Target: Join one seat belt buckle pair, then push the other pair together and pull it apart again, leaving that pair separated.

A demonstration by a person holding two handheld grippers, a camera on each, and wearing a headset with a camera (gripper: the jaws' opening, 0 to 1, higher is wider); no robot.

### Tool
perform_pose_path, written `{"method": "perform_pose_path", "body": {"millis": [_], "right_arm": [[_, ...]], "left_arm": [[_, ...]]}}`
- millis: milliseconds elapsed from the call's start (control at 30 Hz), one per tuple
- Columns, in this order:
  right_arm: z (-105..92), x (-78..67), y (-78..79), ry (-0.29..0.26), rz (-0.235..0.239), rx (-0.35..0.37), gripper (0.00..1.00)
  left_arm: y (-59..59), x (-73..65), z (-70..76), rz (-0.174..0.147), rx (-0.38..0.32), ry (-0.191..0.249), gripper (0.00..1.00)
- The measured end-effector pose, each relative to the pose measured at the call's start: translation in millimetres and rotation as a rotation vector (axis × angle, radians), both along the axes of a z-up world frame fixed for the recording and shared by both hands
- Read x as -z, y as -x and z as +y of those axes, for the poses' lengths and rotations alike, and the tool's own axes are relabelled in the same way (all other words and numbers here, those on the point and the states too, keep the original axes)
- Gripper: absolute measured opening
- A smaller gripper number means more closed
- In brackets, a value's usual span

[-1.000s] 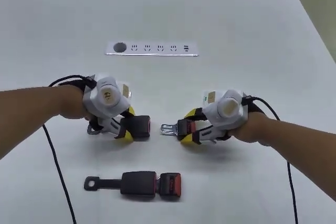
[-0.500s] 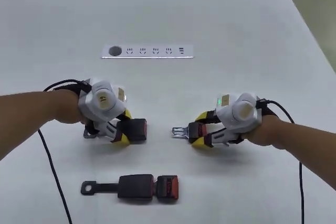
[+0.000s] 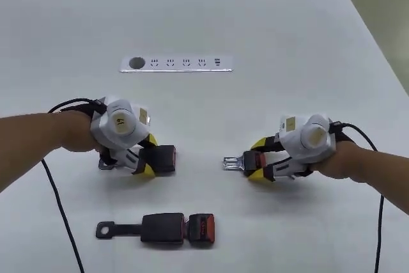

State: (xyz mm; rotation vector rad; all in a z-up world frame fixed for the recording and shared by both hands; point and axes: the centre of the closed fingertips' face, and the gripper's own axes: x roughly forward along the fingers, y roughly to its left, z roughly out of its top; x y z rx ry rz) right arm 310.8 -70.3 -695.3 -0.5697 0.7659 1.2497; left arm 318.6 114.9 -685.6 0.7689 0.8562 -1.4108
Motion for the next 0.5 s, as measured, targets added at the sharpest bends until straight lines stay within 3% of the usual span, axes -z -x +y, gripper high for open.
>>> {"method": "perform_pose_path", "body": {"millis": [233, 500], "right_arm": [[-10.7, -1.2, 4.7, -0.005, 0.003, 0.007, 0.36], [-7.3, -3.6, 6.1, 0.002, -0.005, 0.003, 0.36]], "left_arm": [[1.9, -2.3, -1.2, 0.001, -0.004, -0.009, 0.35], [1.1, -1.4, -1.4, -0.007, -0.019, -0.009, 0.35]]}}
